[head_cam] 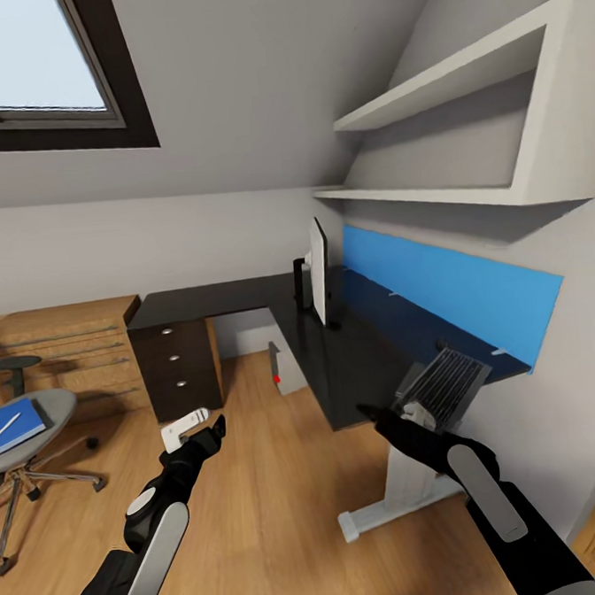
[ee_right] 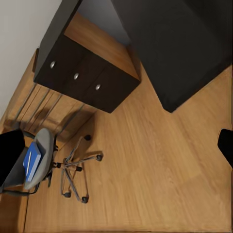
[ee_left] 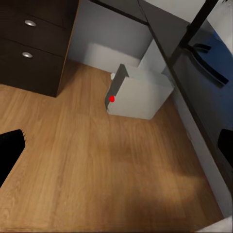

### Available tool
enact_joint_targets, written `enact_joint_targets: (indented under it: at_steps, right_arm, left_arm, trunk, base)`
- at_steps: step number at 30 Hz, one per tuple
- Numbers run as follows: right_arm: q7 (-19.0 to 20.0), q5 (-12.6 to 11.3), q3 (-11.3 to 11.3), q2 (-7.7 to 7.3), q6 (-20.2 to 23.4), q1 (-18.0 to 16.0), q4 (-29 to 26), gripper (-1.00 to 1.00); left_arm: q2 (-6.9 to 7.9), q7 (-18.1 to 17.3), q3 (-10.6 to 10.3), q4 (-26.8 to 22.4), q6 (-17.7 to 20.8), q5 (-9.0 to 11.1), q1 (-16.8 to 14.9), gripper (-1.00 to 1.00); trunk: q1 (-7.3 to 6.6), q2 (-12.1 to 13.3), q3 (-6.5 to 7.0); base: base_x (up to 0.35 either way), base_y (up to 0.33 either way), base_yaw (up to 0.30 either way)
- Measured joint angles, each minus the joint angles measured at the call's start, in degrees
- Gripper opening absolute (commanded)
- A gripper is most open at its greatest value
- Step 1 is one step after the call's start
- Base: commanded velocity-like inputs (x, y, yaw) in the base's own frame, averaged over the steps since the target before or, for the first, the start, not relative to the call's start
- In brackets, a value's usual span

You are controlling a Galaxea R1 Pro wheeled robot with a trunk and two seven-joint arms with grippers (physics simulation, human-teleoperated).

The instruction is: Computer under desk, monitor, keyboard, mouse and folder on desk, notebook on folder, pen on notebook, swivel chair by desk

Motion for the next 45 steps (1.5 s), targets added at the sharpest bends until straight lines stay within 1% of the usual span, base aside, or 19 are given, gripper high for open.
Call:
enact_joint_targets:
  at_steps: [17, 25, 32, 36, 40, 41, 44, 45]
  right_arm:
    - [0.0, -0.1, 0.1, 0.09, 0.0, 0.0, 0.1, 1.0]
    - [0.0, -0.1, 0.1, 0.12, -0.1, 0.0, 0.2, 1.0]
    - [0.1, 0.0, 0.2, 0.3, -0.5, 0.0, 0.6, 1.0]
    - [0.1, 0.7, 0.6, 0.59, -1.4, 0.0, 2.0, 1.0]
    - [0.1, 2.0, 0.9, 1.6, -5.0, 0.0, 3.7, 1.0]
    - [0.1, 2.9, 1.0, 2.18, -6.9, 0.0, 4.3, 1.0]
    - [0.1, 4.6, 1.2, 3.24, -10.3, 0.0, 5.6, 1.0]
    - [-0.1, 6.4, 1.3, 5.74, -17.2, 0.0, 9.1, 1.0]
  left_arm:
    - [0.0, 0.0, 0.1, -0.1, 0.0, 0.0, 0.0, 1.0]
    - [0.0, 0.0, 0.1, -0.1, 0.0, 0.0, 0.0, 1.0]
    - [0.09, 0.0, 0.2, -0.1, 0.0, 0.0, 0.0, 1.0]
    - [0.09, 0.0, 0.2, -0.1, 0.0, 0.0, 0.0, 1.0]
    - [0.06, 0.1, 0.1, -0.1, -0.1, 0.0, 0.0, 1.0]
    - [0.07, 0.1, 0.1, -0.2, -0.1, 0.0, 0.0, 1.0]
    - [0.08, 0.1, 0.1, -0.2, -0.1, -0.1, 0.0, 1.0]
    - [0.07, 0.1, 0.1, -0.2, -0.1, -0.1, 0.0, 1.0]
  trunk:
    - [3.73, -6.8, -3.05]
    - [5.46, -10.0, -4.49]
    - [5.46, -10.0, -4.49]
    - [5.46, -10.0, -4.49]
    - [6.34, -11.6, -5.21]
    - [6.56, -12.0, -5.39]
    - [7.22, -13.2, -5.93]
    - [7.44, -13.6, -6.11]
  base:
    - [-0.332, 0.0, 0.0]
    - [-0.093, 0.0, 0.0]
    - [0.0, 0.0, 0.0]
    - [0.0, 0.0, 0.0]
    - [0.0, 0.0, 0.0]
    - [0.0, 0.0, 0.0]
    - [0.0, 0.0, 0.0]
    - [0.0, 0.0, 0.0]
